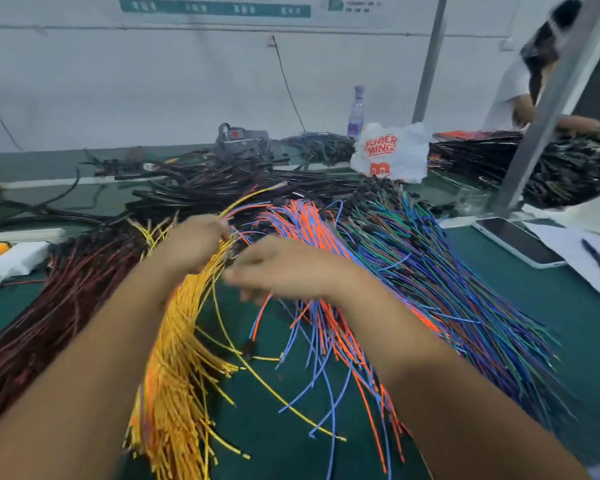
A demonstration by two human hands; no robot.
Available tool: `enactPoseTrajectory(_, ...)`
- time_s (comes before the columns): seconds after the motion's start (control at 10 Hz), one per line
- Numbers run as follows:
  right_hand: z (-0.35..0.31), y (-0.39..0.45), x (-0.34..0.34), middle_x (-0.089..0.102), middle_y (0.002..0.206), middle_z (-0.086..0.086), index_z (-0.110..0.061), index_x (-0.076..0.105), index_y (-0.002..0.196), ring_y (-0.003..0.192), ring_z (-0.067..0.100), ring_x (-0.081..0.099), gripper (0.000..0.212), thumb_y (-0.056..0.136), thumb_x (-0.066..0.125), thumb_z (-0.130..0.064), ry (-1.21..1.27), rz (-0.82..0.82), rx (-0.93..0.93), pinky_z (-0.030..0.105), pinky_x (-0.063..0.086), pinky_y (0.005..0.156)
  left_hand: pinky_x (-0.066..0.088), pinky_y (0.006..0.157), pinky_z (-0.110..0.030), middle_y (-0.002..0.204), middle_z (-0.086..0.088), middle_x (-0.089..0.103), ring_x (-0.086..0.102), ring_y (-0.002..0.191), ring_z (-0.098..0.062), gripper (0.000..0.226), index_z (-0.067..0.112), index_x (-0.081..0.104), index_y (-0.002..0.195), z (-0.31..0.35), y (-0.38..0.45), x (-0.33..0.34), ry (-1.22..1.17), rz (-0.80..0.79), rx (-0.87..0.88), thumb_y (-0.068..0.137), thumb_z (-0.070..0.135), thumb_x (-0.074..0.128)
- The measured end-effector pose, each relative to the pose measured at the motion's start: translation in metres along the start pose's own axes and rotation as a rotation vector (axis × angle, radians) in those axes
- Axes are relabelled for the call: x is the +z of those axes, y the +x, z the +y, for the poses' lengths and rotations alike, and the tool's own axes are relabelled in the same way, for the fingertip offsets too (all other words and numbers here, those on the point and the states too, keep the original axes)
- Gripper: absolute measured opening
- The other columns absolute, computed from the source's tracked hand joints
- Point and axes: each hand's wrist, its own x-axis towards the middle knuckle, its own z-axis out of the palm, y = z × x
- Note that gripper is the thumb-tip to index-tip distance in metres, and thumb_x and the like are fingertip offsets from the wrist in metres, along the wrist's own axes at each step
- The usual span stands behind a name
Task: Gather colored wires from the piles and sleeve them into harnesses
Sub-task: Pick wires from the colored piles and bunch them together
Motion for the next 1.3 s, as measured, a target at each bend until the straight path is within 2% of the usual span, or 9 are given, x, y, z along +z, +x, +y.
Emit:
enactPoseTrajectory(0.2, 0.096, -0.016, -0.055, 0.068, 0.085, 0.017, -0.008, 0.066, 0.084, 0.075, 0.029, 0.058, 0.023, 0.090, 0.051, -0.023, -0.155, 0.694, 0.326, 0.042, 0.051, 0.075, 0.015, 0.032, -0.006, 0.036, 0.011, 0.023, 0.017, 0.027, 0.000, 0.036, 0.021, 0.036, 0.068, 0.020, -0.037, 0.118, -0.942, -0.110, -0.090, 0.103, 0.021, 0.026)
enactPoseTrajectory(0.3, 0.138, -0.027, -0.072, 0.069, 0.105, 0.018, -0.012, 0.070, 0.102, 0.090, 0.030, 0.060, 0.023, 0.092, 0.052, -0.022, -0.241, 0.783, 0.452, 0.044, 0.051, 0.085, 0.018, 0.031, -0.010, 0.036, 0.007, 0.025, 0.020, 0.028, -0.001, 0.037, 0.019, 0.036, 0.070, 0.015, -0.052, 0.149, -1.030, -0.067, -0.094, 0.105, 0.022, 0.026)
enactPoseTrajectory(0.4, 0.169, -0.029, -0.084, 0.059, 0.124, 0.021, -0.009, 0.063, 0.121, 0.115, 0.038, 0.054, 0.035, 0.094, 0.051, -0.028, -0.369, 0.753, 0.576, 0.045, 0.046, 0.096, 0.021, 0.032, -0.012, 0.040, 0.010, 0.027, 0.021, 0.032, -0.002, 0.036, 0.017, 0.038, 0.072, 0.006, -0.056, 0.156, -0.978, -0.029, 0.005, 0.106, 0.024, 0.027)
enactPoseTrajectory(0.5, 0.188, -0.026, -0.085, 0.061, 0.096, 0.021, -0.003, 0.063, 0.097, 0.100, 0.038, 0.059, 0.031, 0.096, 0.048, -0.030, -0.386, 0.648, 0.637, 0.041, 0.049, 0.080, 0.022, 0.034, -0.014, 0.042, 0.010, 0.029, 0.022, 0.034, -0.002, 0.035, 0.016, 0.038, 0.073, 0.005, -0.056, 0.156, -0.910, -0.016, 0.040, 0.105, 0.025, 0.028)
enactPoseTrajectory(0.6, 0.197, -0.023, -0.081, 0.063, 0.093, 0.020, -0.004, 0.061, 0.088, 0.097, 0.037, 0.060, 0.030, 0.098, 0.050, -0.030, -0.428, 0.638, 0.641, 0.040, 0.051, 0.078, 0.023, 0.035, -0.015, 0.043, 0.009, 0.031, 0.024, 0.035, -0.001, 0.034, 0.016, 0.038, 0.072, 0.006, -0.058, 0.158, -0.837, -0.006, 0.056, 0.105, 0.025, 0.030)
enactPoseTrajectory(0.9, 0.204, -0.029, -0.082, 0.058, 0.118, 0.022, -0.001, 0.060, 0.113, 0.110, 0.038, 0.052, 0.025, 0.101, 0.047, -0.019, -0.531, 0.743, 0.696, 0.040, 0.046, 0.080, 0.019, 0.037, -0.016, 0.050, 0.008, 0.025, 0.020, 0.039, -0.004, 0.035, 0.014, 0.037, 0.072, 0.008, -0.063, 0.154, -0.840, 0.010, 0.057, 0.105, 0.023, 0.030)
enactPoseTrajectory(1.1, 0.197, -0.041, -0.094, 0.063, 0.091, 0.017, -0.006, 0.048, 0.108, 0.080, 0.037, 0.057, 0.017, 0.103, 0.038, -0.018, -0.224, 1.120, 0.521, 0.039, 0.038, 0.062, 0.017, 0.039, -0.018, 0.051, 0.007, 0.025, 0.018, 0.040, -0.006, 0.034, 0.014, 0.039, 0.075, 0.007, -0.063, 0.152, -0.871, -0.002, 0.053, 0.105, 0.025, 0.029)
enactPoseTrajectory(1.2, 0.188, -0.037, -0.106, 0.065, 0.076, 0.008, -0.012, 0.052, 0.108, 0.060, 0.024, 0.051, 0.018, 0.102, 0.040, -0.023, 0.170, 1.140, 0.435, 0.036, 0.041, 0.060, 0.016, 0.040, -0.018, 0.052, 0.007, 0.024, 0.017, 0.041, -0.006, 0.035, 0.015, 0.038, 0.073, 0.007, -0.063, 0.152, -0.885, -0.011, 0.045, 0.106, 0.024, 0.028)
enactPoseTrajectory(1.3, 0.181, -0.039, -0.119, 0.067, 0.081, 0.012, -0.005, 0.052, 0.119, 0.052, 0.017, 0.049, 0.039, 0.104, 0.034, -0.037, 0.870, 0.926, 0.478, 0.027, 0.037, 0.049, 0.017, 0.040, -0.018, 0.050, 0.009, 0.026, 0.018, 0.041, -0.006, 0.035, 0.015, 0.037, 0.073, 0.007, -0.063, 0.152, -0.891, -0.016, 0.037, 0.106, 0.024, 0.028)
